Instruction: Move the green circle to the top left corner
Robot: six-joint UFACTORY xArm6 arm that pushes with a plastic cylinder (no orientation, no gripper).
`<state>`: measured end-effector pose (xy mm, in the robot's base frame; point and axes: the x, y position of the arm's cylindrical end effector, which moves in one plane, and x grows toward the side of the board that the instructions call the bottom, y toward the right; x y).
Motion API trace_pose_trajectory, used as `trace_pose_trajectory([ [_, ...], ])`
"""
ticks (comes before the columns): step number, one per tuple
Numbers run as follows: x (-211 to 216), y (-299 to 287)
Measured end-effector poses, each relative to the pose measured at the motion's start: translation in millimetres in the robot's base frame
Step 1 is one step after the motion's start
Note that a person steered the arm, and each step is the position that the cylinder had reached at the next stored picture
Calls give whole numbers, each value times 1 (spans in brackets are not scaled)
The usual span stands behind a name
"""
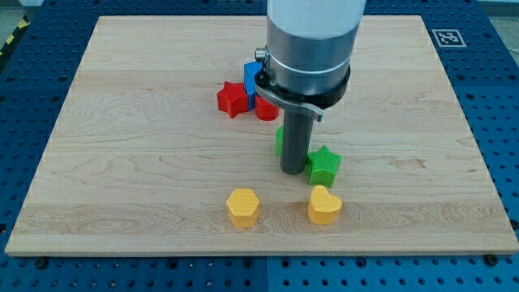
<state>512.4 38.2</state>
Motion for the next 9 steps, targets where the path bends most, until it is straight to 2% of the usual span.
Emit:
trace_pose_trajectory([
  [2, -3, 65],
  [3, -19, 64],
  [4, -38, 41],
  [7, -34, -39],
  [9, -22, -40],
])
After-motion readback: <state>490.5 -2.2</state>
